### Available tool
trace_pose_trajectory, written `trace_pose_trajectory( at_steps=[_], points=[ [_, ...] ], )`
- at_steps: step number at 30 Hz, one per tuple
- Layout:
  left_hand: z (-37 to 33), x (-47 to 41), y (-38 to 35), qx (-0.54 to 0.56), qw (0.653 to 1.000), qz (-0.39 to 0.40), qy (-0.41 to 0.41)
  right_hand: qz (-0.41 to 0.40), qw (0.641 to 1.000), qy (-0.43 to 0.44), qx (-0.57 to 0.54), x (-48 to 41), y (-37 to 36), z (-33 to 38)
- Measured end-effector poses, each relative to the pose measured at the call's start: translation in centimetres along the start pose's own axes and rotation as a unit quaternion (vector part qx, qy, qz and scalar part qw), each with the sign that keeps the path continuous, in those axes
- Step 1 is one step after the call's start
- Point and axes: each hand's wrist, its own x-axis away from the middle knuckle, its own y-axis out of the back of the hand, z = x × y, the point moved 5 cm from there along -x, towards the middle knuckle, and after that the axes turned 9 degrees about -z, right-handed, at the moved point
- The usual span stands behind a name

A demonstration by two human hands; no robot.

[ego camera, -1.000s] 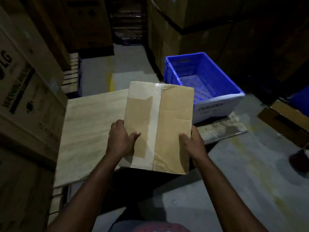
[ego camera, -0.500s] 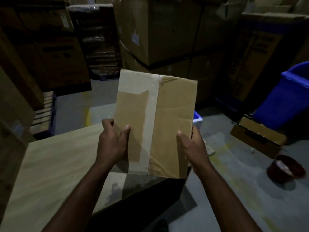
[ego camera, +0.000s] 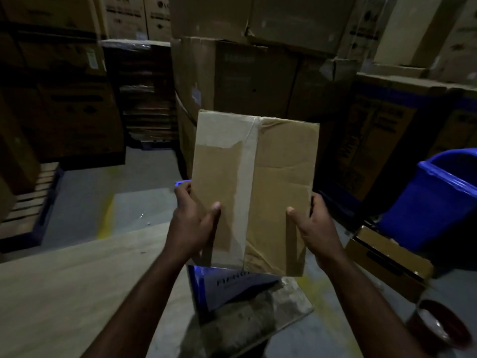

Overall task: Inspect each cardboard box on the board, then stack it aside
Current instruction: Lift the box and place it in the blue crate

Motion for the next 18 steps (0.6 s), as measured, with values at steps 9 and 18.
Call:
trace_pose_trajectory(
  at_steps=[9, 18],
  points=[
    [0.2, -4.6, -3.7, -0.059, 0.998, 0.0, -0.009, 0.078, 0.996, -0.011, -0.049, -9.4, -0.2, -3.1],
    [0.5, -6.4, -6.7, -0.105, 0.992, -0.057, 0.03, 0.231, 0.972, -0.004, -0.051, -16.0, -1.7, -6.0]
  ],
)
